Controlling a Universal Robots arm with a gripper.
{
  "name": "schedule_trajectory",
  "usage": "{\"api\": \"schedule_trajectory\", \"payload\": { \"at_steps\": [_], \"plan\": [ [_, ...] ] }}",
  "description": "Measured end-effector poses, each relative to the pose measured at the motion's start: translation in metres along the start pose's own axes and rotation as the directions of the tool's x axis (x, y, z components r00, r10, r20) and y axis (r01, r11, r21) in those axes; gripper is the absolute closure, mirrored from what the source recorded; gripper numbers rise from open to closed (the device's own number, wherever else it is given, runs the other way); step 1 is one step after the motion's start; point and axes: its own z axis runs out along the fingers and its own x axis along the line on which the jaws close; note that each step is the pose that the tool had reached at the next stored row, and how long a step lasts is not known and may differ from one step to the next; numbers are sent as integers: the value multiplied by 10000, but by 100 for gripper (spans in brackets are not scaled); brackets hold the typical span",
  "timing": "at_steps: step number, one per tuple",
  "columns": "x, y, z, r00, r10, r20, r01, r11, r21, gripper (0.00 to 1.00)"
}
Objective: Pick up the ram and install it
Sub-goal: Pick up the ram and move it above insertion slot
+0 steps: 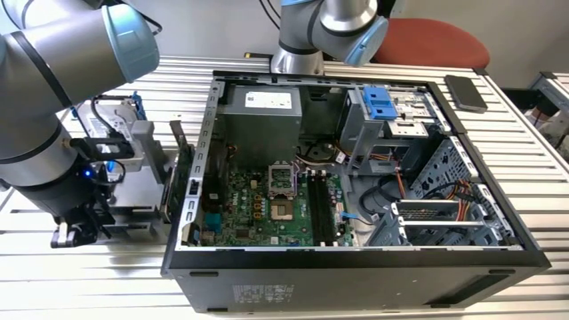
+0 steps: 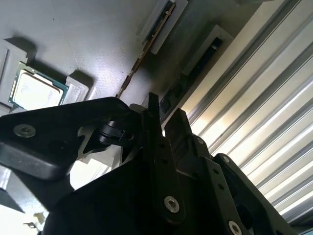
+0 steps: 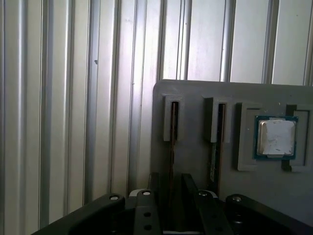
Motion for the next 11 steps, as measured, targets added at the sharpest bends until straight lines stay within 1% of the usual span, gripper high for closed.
{"api": "schedule_trajectory", "payload": {
  "at_steps": [1, 2, 11],
  "plan": [
    [0, 0, 0, 10000, -6, -1, 6, 10000, -1, 0],
    [0, 0, 0, 10000, -11, 0, 11, 10000, 0, 100],
    [0, 0, 0, 10000, -61, 0, 61, 10000, -2, 100]
  ]
}}
